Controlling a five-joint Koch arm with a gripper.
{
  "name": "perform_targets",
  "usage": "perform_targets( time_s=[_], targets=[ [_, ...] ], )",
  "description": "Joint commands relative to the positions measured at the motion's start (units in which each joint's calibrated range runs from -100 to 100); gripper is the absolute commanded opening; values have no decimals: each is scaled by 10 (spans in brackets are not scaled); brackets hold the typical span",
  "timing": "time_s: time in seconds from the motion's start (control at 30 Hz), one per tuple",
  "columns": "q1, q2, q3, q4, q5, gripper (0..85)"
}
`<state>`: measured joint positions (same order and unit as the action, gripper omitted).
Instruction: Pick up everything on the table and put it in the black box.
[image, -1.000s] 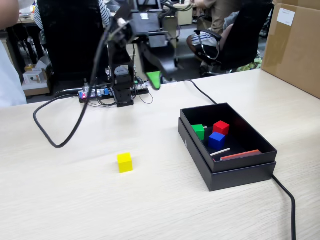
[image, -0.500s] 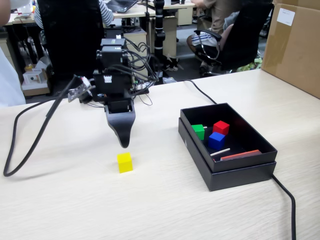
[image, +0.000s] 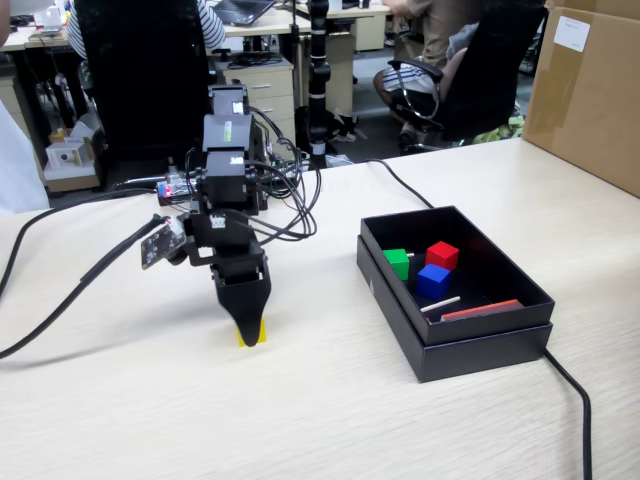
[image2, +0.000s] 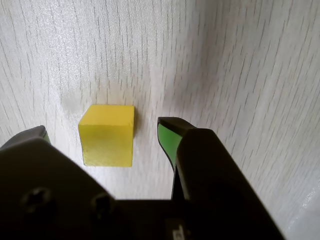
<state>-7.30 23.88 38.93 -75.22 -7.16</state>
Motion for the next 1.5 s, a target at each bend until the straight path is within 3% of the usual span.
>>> perform_targets(
  time_s=[0.0,0.23,0.5,0.63,0.8,1.07,1.4,1.47],
  targets=[
    [0,-9,44,-2,4,391],
    [2,41,117,2,17,68],
    [21,-118,93,1,22,68],
    [86,-297,86,1,42,68],
    [165,-363,83,1,69,69],
    [231,-275,93,1,108,72],
    [242,-71,142,1,125,78],
    [243,-72,133,0,125,133]
  ],
)
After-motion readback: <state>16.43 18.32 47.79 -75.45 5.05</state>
